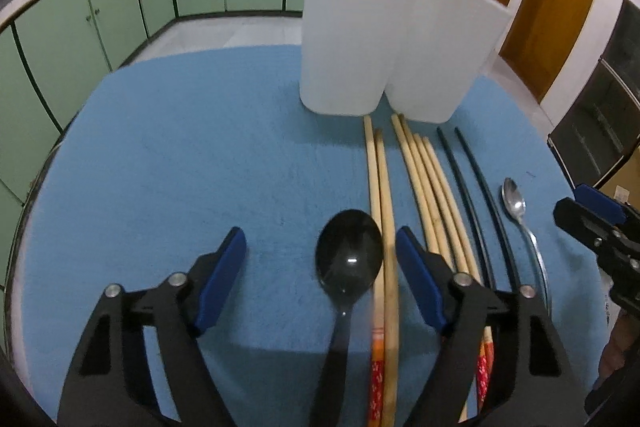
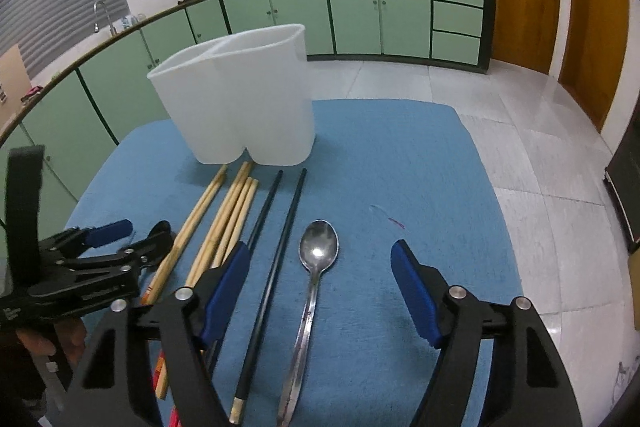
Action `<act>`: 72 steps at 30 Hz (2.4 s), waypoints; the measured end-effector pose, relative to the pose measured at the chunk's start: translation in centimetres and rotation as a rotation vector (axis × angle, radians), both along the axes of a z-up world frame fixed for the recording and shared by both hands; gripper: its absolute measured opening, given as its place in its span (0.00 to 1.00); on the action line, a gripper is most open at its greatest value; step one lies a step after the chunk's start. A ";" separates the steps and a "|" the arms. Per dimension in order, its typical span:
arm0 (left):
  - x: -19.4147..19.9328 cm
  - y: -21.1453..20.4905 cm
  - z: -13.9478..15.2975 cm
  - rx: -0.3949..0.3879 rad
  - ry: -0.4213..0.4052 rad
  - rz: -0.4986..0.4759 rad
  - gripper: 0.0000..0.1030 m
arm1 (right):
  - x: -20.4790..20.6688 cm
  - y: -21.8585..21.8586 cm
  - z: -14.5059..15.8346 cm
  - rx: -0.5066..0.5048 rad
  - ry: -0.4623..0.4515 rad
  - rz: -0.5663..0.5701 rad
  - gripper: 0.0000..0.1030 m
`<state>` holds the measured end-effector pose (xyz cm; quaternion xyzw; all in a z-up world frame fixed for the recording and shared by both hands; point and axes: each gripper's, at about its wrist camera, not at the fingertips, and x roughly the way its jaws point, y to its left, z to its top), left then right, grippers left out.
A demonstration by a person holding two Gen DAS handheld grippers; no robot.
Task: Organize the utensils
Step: 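Lower the left tool and close it on the black plastic spoon, then lower the right tool and close it on the metal spoon, then drop the black spoon in the holder with left tool while right drops metal spoon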
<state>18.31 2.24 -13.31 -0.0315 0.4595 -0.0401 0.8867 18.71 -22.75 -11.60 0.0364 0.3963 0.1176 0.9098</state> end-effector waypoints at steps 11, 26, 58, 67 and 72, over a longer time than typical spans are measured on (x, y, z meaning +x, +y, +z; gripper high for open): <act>0.9 1.6 0.6 -0.003 -0.038 0.040 0.31 | 0.7 0.9 -0.7 0.003 0.017 0.018 0.70; -0.6 1.5 0.4 -0.009 -0.037 0.063 0.62 | 1.4 -0.1 -1.3 -0.005 0.056 0.018 0.61; -1.0 0.4 2.3 -0.016 -0.183 0.004 0.33 | 2.1 -0.4 -0.5 0.091 0.017 0.066 0.27; -2.2 -0.8 5.7 -0.023 -0.362 0.019 0.32 | 1.2 -0.1 3.2 0.140 -0.127 0.114 0.27; -2.1 -1.2 7.8 -0.032 -0.433 0.024 0.32 | 1.4 -0.5 5.5 0.182 -0.190 0.136 0.26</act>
